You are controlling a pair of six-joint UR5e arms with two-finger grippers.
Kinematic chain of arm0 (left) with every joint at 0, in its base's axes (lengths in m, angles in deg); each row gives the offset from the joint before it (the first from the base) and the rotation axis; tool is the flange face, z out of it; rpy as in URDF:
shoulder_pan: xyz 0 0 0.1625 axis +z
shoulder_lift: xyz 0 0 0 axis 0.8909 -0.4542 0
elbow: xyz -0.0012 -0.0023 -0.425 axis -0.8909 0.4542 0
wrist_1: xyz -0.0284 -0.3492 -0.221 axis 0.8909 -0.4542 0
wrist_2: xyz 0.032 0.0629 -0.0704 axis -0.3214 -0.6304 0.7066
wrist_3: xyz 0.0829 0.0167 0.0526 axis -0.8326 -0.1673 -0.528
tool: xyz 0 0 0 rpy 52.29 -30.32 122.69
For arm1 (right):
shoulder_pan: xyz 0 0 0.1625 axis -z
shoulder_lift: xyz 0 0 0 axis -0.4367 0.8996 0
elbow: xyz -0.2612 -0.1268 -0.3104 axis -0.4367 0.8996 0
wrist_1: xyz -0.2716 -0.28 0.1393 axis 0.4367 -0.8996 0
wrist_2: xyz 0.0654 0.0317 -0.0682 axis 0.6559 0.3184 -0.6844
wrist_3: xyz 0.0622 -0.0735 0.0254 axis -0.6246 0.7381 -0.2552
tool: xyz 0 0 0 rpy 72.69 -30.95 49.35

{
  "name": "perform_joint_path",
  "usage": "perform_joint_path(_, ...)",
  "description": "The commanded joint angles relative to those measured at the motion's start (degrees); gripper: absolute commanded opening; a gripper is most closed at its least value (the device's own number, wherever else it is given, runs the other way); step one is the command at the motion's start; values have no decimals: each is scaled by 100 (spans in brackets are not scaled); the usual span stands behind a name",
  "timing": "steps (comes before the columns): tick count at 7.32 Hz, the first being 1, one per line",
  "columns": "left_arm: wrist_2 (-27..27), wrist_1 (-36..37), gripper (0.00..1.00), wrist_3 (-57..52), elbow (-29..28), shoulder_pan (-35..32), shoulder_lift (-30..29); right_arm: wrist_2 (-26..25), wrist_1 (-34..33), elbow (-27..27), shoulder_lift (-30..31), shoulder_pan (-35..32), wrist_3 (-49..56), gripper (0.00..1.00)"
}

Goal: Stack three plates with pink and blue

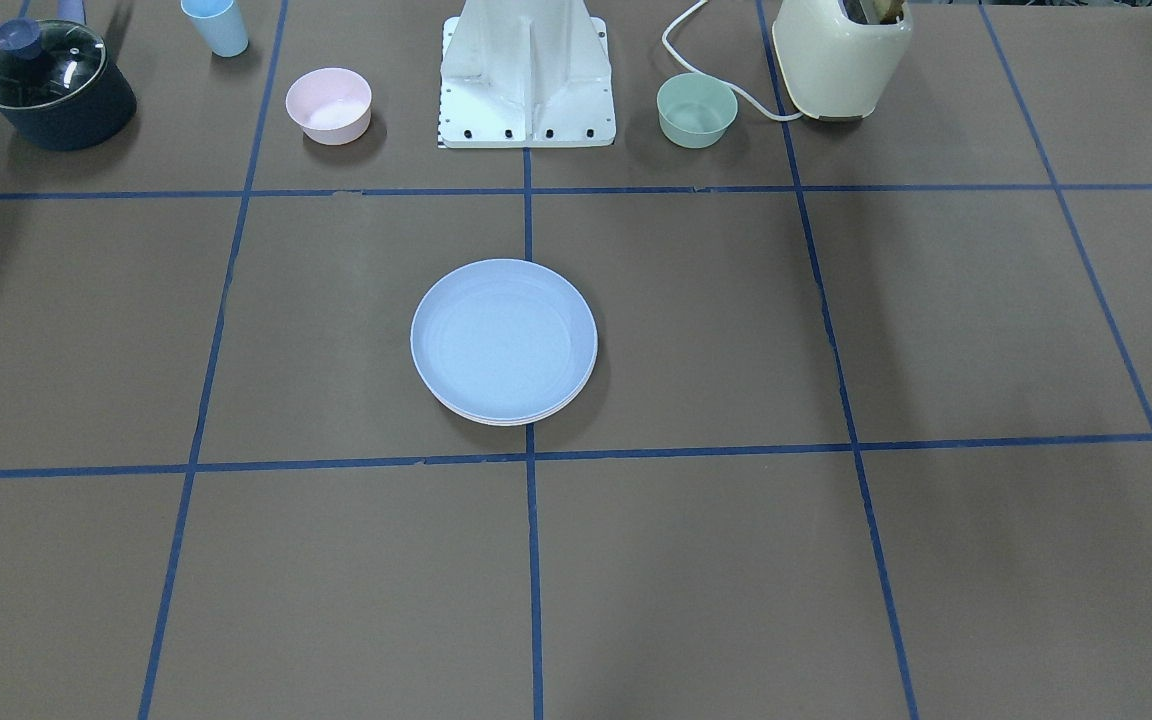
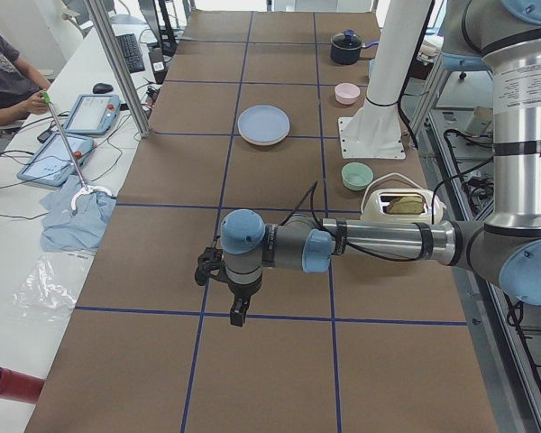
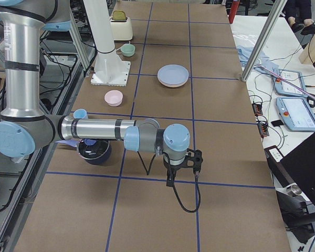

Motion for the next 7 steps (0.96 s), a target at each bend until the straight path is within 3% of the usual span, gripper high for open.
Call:
perform_joint_path(1,113,-6,100,7,-31,0,7,-45,22,83,-9,36,-96,100)
perform_joint_path(7,158,-6,100,111,-31,0,7,-274,321,83,0,124,-26,100)
